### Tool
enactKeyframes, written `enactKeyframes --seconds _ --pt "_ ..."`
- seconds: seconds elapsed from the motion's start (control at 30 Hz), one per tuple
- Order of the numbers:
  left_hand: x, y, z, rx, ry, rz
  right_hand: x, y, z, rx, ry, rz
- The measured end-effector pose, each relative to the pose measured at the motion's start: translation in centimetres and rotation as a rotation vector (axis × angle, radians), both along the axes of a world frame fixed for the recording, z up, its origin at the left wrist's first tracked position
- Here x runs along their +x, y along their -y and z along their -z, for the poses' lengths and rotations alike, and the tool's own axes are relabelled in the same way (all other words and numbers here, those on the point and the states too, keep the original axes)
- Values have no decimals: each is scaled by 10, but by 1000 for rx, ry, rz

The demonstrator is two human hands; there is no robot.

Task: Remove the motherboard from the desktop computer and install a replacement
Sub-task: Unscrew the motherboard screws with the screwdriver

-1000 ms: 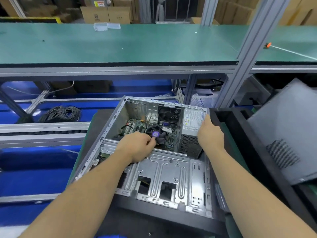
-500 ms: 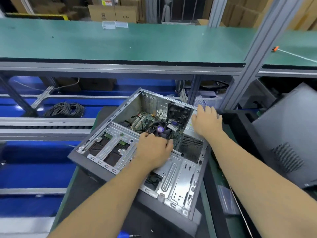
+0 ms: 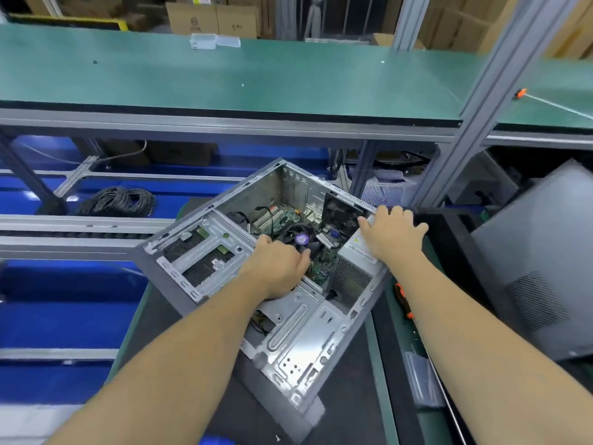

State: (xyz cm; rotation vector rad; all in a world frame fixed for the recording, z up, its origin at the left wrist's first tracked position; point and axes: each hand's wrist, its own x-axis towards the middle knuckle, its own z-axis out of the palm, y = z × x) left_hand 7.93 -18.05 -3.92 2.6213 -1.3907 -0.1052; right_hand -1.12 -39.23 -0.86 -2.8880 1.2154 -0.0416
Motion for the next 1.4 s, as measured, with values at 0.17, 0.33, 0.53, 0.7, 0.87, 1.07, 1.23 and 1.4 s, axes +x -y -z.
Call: enactKeyframes --seconds 0.17,0.33,0.53,0.7,0.87,1.07,1.23,1.4 --pt "43 -8 -4 107 87 212 -30 -23 13 -194 86 45" --pt "53 -18 -11 89 270 204 -36 -32 17 -185 99 111" --pt "4 -13 -7 -115 -181 -582 -9 -3 15 60 79 -19" --pt "-9 -1 -1 -26 -113 -632 -2 3 16 166 159 51" --pt "10 -1 0 -8 -86 -537 -13 -7 17 154 151 101" --pt "49 -11 -1 11 -54 -252 -46 -43 28 139 156 202" --pt "42 -6 -6 -35 -41 -298 -43 -33 14 146 52 156" --pt "18 -4 3 14 -23 -533 5 -6 -1 267 193 98"
